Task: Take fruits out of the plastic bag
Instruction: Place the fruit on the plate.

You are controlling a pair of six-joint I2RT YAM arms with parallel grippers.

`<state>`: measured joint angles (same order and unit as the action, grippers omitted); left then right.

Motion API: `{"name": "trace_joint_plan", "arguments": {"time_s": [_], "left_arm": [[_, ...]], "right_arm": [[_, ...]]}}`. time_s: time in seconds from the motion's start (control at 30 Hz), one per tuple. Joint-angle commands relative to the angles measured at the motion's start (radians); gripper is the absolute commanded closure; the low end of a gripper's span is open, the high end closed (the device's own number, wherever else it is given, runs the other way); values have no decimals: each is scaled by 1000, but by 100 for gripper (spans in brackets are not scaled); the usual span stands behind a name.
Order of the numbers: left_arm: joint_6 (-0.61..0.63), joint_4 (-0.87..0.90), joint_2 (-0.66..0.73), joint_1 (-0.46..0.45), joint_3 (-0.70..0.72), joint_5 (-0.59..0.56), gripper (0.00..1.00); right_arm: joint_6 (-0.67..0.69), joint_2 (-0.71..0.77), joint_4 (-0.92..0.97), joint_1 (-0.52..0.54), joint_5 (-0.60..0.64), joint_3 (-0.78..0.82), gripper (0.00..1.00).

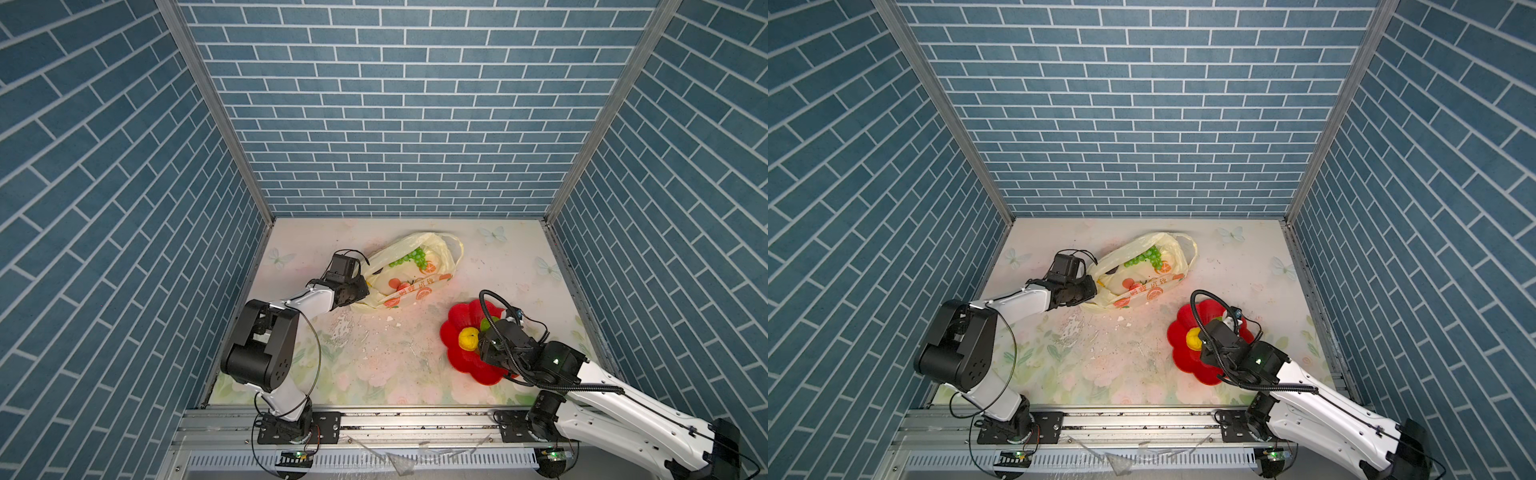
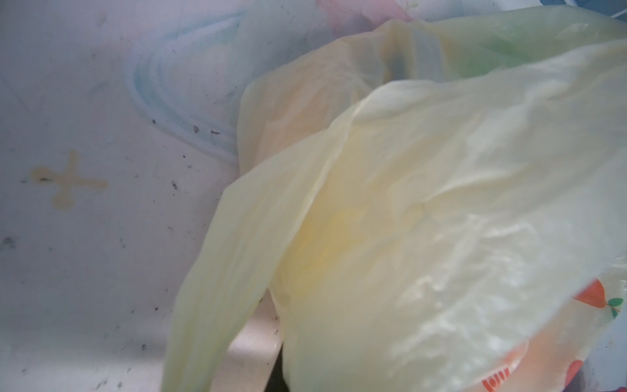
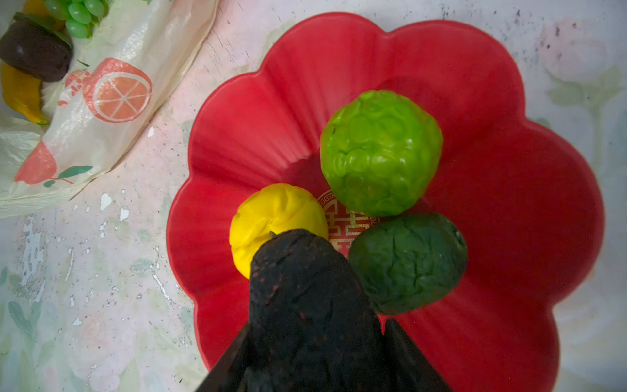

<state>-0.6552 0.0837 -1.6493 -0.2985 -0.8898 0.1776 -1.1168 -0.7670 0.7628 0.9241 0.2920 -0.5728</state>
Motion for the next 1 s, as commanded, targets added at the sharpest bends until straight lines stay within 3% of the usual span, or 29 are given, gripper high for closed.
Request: {"name": "trace_joint_plan", "arguments": {"time_s": [0.0, 0.97], "left_arm": [[15, 7, -5, 3, 18, -3, 86], [21, 9, -2, 4, 18, -7, 86]], "right_arm": [[-69, 7, -21, 6, 8, 31, 51], [-91, -39, -131, 2, 21, 102, 36]]}}
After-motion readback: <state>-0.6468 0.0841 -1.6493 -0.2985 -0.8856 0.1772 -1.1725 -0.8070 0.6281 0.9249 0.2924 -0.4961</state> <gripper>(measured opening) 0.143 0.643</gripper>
